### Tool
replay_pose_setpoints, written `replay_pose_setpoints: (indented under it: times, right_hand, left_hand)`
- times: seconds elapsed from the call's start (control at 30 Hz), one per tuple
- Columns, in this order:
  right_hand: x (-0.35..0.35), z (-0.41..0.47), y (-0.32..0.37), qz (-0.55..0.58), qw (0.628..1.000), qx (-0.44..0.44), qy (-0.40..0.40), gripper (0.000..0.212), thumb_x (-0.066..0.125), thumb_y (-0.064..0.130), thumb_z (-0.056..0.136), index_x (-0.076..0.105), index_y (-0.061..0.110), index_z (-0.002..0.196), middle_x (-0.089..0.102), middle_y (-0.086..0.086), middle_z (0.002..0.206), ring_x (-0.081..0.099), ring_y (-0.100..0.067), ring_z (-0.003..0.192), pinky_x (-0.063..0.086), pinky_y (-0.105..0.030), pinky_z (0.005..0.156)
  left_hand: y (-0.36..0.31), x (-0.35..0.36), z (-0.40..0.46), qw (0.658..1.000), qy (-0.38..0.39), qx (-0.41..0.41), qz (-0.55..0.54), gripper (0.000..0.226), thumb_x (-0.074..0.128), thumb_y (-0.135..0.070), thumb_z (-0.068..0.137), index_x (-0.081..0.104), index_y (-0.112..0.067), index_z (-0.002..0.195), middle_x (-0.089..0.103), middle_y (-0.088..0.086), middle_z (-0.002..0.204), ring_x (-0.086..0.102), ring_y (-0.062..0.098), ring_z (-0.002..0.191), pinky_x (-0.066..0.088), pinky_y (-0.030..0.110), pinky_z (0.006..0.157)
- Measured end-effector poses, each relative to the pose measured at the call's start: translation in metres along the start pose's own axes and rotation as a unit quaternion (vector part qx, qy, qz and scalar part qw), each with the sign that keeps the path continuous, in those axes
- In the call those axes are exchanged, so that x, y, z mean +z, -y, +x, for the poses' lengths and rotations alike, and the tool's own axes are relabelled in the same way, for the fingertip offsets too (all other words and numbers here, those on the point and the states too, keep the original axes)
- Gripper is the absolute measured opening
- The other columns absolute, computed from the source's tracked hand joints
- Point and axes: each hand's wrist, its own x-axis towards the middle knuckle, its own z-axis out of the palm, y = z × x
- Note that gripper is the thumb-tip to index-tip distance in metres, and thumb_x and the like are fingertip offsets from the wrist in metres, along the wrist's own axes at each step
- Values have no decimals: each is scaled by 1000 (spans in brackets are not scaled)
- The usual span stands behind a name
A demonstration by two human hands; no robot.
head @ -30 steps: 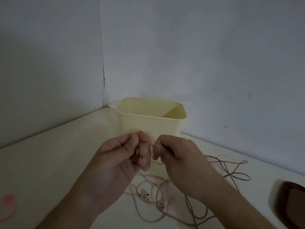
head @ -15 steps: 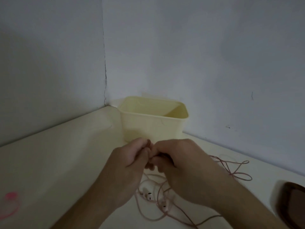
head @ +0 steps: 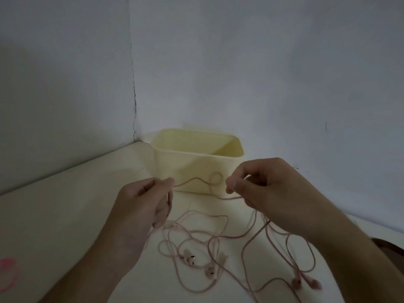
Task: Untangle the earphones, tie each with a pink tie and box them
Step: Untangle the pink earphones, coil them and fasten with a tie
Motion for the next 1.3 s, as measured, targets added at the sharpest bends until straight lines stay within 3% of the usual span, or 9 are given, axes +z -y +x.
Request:
replay_pose_setpoints:
  times: [0.27, 0.43, 0.57, 0.67, 0.73, 0.8, 0.9, 1.07, 1.3]
  right_hand:
    - [-36, -11, 0, 44, 999, 8, -18, 30, 75, 47, 81, 81, 19, 74, 34, -7, 56, 27, -15, 49, 27, -10, 43]
    - [-35, 3, -30, -196, 962, 106, -156, 40, 65, 35, 102, 69, 18, 67, 56, 5, 47, 49, -9, 41, 46, -27, 51]
    - [-9, 8, -32, -326, 932, 140, -79, 20, 60, 25, 103, 71, 20, 87, 71, -1, 86, 67, -18, 77, 62, -40, 80]
    - [12, 2, -9, -284, 957, 60, -7, 43, 56, 14, 100, 59, 28, 142, 54, 7, 144, 53, -11, 128, 39, -12, 104]
    - [26, -4, 11, -202, 979, 4, 37, 63, 59, 15, 98, 42, 37, 155, 40, 23, 153, 35, 6, 138, 22, 5, 97]
    - [42, -11, 24, -87, 993, -27, 75, 59, 62, 16, 95, 48, 40, 147, 53, 28, 143, 45, 11, 132, 34, 1, 97]
    - [64, -12, 25, 24, 994, -31, 101, 33, 55, 4, 101, 58, 22, 128, 76, 9, 94, 70, 7, 92, 54, -14, 88]
    - [55, 1, 7, 2, 999, -8, 45, 16, 57, 19, 106, 70, 24, 99, 62, 14, 59, 54, 1, 53, 37, -14, 57]
    - [69, 2, 0, 49, 998, -30, 1, 31, 56, 20, 106, 62, 17, 76, 56, 12, 61, 49, -2, 60, 42, -29, 63]
  left_hand:
    - [7, -7, 6, 996, -82, -30, -10, 57, 61, -10, 102, 36, -24, 52, 24, -5, 53, 20, 14, 46, 18, 29, 49]
    - [3, -6, 4, 998, -22, -45, -41, 52, 60, -13, 101, 30, -20, 59, 15, 0, 58, 16, 15, 47, 22, 25, 42]
    - [1, 0, -3, 998, 41, -33, -23, 50, 61, -17, 99, 29, -14, 61, 18, 2, 56, 21, 17, 47, 23, 28, 47]
    - [1, 6, -9, 998, 62, -17, 1, 50, 62, -19, 99, 36, -10, 57, 23, 6, 55, 26, 19, 48, 25, 29, 48]
    - [2, 10, -11, 997, 72, -11, 24, 51, 63, -21, 99, 42, -11, 53, 27, 9, 54, 29, 20, 49, 26, 31, 49]
    - [1, 13, -14, 997, 71, -8, 38, 50, 65, -25, 97, 47, -8, 54, 32, 9, 51, 32, 21, 49, 28, 30, 49]
    - [0, 14, -15, 997, 69, -2, 32, 47, 67, -34, 90, 53, -4, 57, 37, 9, 47, 36, 21, 45, 34, 27, 47]
    - [1, 13, -14, 991, 121, -26, -57, 47, 72, -34, 92, 54, -6, 59, 34, 7, 48, 33, 20, 45, 36, 25, 46]
    - [0, 7, -12, 934, 214, -44, -283, 23, 69, -18, 96, 72, 4, 97, 61, 11, 73, 63, 24, 65, 55, 30, 64]
